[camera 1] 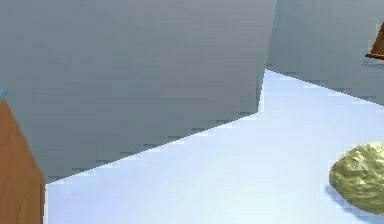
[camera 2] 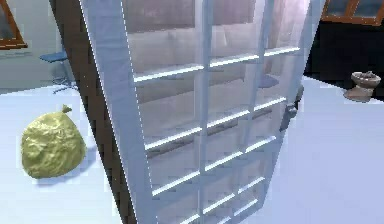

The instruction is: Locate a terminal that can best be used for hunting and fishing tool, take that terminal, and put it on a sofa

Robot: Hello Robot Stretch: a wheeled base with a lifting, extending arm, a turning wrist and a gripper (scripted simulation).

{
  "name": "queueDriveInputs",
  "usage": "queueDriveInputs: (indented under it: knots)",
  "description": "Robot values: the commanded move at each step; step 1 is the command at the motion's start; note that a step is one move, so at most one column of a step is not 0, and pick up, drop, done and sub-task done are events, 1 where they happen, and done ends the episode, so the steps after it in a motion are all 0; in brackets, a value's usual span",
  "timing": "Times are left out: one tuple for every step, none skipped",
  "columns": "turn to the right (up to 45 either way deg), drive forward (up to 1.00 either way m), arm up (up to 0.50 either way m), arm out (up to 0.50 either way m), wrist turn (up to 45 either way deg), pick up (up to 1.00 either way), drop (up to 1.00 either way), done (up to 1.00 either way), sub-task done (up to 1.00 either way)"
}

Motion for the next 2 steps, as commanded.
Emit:
queueDriveInputs:
  knots:
    - [0.0,0.55,0.00,0.00,0.0,0.00,0.00,0.00,0.00]
    - [33.0,0.00,0.00,0.00,0.0,0.00,0.00,0.00,0.00]
